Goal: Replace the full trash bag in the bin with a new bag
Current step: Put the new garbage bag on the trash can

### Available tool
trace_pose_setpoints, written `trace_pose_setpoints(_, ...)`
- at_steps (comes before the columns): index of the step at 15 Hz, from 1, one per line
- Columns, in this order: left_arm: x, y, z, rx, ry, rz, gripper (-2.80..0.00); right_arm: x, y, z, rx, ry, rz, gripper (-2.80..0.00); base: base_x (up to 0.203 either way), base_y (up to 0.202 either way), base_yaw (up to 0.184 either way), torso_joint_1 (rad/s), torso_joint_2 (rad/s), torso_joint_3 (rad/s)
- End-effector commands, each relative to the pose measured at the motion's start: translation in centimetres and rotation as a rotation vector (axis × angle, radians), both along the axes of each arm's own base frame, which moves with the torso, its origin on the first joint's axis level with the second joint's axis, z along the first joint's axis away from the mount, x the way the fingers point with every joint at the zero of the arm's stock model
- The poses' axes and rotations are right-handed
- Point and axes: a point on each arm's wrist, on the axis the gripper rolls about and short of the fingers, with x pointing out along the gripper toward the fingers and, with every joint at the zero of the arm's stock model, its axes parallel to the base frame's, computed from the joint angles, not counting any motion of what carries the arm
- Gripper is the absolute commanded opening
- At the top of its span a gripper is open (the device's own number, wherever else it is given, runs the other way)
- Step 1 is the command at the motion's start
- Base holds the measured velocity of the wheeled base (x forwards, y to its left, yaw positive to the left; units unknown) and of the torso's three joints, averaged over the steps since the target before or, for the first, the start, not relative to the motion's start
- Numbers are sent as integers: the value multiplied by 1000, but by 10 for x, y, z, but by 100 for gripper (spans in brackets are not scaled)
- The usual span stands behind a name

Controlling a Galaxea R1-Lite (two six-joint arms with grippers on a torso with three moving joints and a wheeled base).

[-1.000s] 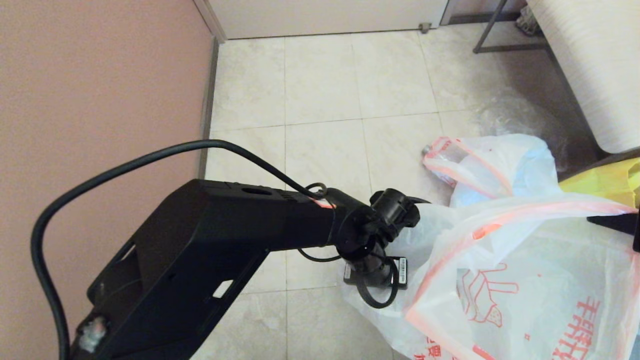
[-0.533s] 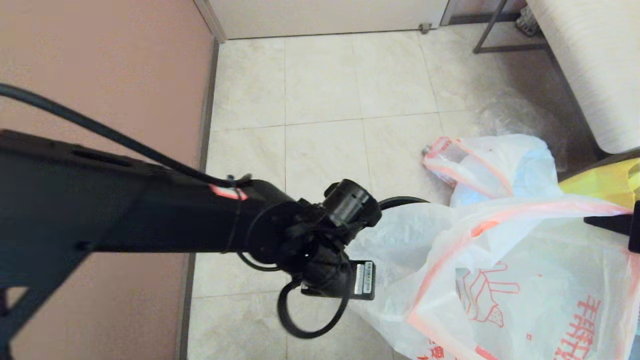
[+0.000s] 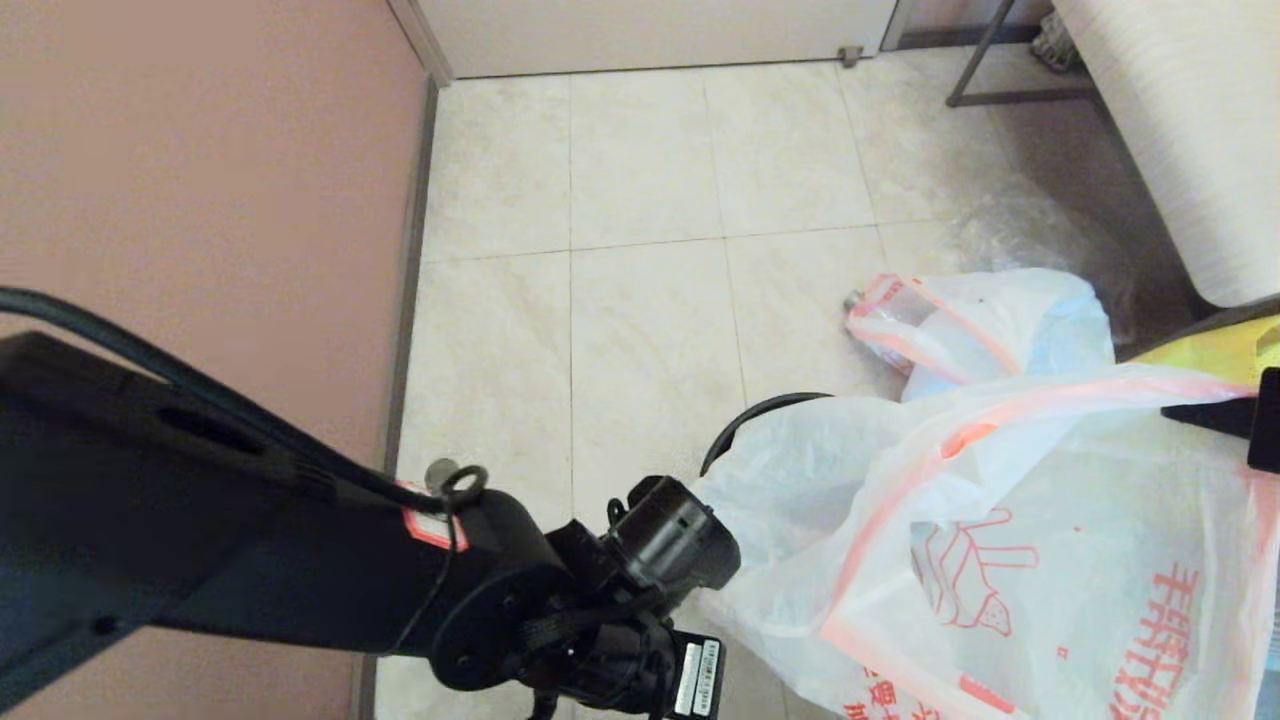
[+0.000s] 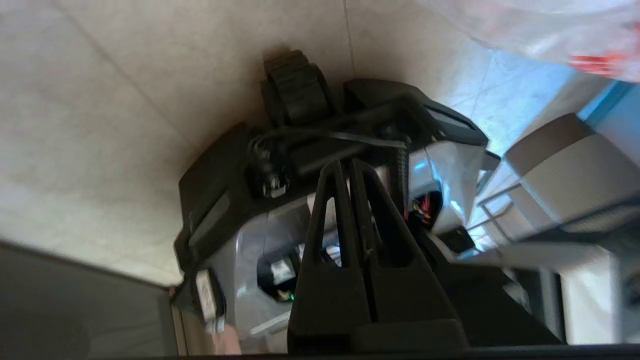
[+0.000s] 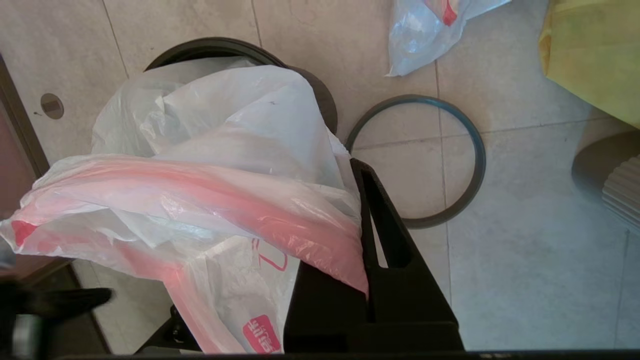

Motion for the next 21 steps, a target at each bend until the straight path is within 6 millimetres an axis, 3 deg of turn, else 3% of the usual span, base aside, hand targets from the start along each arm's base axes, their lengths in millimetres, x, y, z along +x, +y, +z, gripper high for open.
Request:
trace_pose_setpoints(1,4,-12,-38,64,38,-23,-280,5,1,0,1,8,1,-280,0,0,0,0,0,0)
trace_pose_setpoints(5,20,-32,-57,-39,-49,-118,-280,8,4,5,74,7,-15,-280,0,0,0,0,0,0)
trace_pose_setpoints(7,39,-43,-53,-100,-94,-116,-280,7,8,4,76,9,7,-280,0,0,0,0,0,0)
trace_pose_setpoints(10,70,-49,-10,-220,-213,-63,-280,6,8,6,77,3,8,-280,0,0,0,0,0,0)
trace_pose_setpoints(14,93,-65,18,-275,-273,-56,-280,8,7,7,77,0,2,-280,0,0,0,0,0,0)
trace_pose_setpoints(21,130,-116,-7,-247,-253,-71,-280,20,9,4,77,18,1,-280,0,0,0,0,0,0)
